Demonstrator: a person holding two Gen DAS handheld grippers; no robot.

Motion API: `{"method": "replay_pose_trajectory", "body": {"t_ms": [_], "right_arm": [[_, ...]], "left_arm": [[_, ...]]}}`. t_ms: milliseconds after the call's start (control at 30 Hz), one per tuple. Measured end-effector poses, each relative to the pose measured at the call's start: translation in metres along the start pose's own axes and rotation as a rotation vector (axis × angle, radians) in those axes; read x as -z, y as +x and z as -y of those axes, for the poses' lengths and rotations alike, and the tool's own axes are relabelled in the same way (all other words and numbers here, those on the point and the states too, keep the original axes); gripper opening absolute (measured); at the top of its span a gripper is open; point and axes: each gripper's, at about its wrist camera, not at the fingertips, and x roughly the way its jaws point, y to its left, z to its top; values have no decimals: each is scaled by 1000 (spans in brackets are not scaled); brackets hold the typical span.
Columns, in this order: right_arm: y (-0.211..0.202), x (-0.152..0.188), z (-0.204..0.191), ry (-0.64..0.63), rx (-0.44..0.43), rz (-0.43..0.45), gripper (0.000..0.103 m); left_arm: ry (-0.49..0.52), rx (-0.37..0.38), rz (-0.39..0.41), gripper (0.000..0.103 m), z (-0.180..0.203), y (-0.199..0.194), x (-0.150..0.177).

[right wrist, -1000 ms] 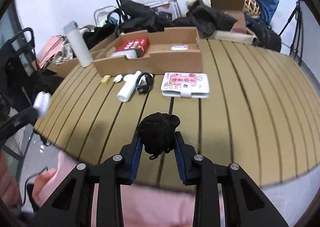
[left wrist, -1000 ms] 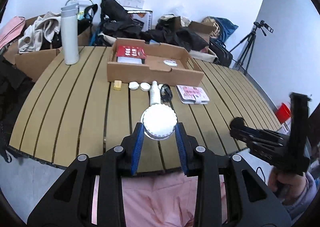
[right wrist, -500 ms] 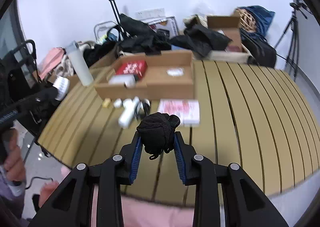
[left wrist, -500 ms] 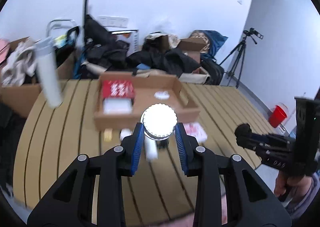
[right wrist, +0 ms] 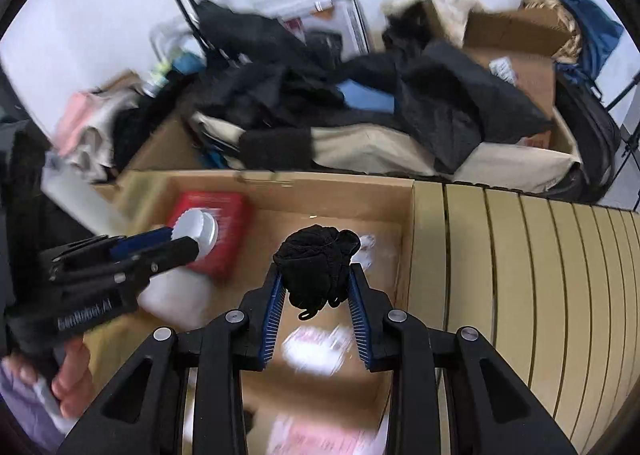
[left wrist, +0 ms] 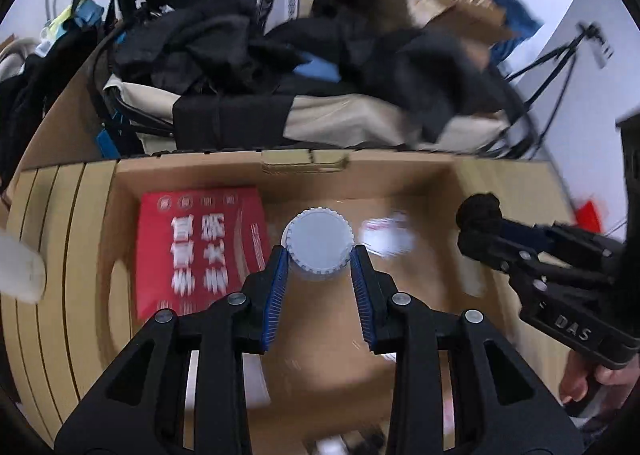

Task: Organize objects
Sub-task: 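Carry the brush and cloth into the tray and open both grippers, then withdraw both grippers from the tray toward the table items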

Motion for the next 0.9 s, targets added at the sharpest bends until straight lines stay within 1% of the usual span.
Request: {"method": "replay_pose_trajectory", "body": {"t_ms": [33,67,100,133,167,200,233,300,400,500,533,600,633,700,733,767,833,900], "right_arm": [[19,-7,3,3,34,-28,34],[33,-13,4,-8,61,-52,35],[45,-16,5,-18,76,-74,39],[57,-19,4,-38,90,-85,45],[62,-19,4,-59,109,-73,71],[63,-20,3,-74,144,-48,80],[62,-20,2,-77,127,-24,82],[56,-19,3,-76,105,-4,83],[39,-21,2,-85,100,24,83],[11,-19,2,-87,87,41,83],[-4,-15,4,-91,73,46,83],[-31,-7,8,-105,68,56,83],[-49,0,12,-115,81,65,83],[-78,13,17,-128,110,76,83],[-95,22,20,-132,128,80,83],[-109,30,21,-129,136,84,83],[-131,44,23,-117,139,92,83],[-156,65,16,-111,133,114,83]], "left_arm": [[-1,-43,-19,45,0,15,-5],[-6,-62,-23,50,-2,22,-5],[-5,-67,-23,58,-3,26,-6],[13,-68,-21,60,-2,28,-7],[20,-77,-16,62,-3,27,-10],[25,-80,-6,67,-4,21,-9],[26,-76,16,73,-7,11,-8],[37,-71,60,77,-11,-7,-7],[58,-80,108,79,-17,-37,-9],[72,-107,143,80,-28,-79,-5],[72,-115,150,80,-32,-90,-3],[80,-146,160,80,-43,-119,7],[82,-178,170,83,-51,-136,15],[86,-245,179,87,-58,-157,27],[83,-281,182,87,-61,-169,35],[77,-299,179,87,-64,-180,44],[66,-307,175,87,-65,-203,63],[57,-303,188,87,-64,-222,82]]}}
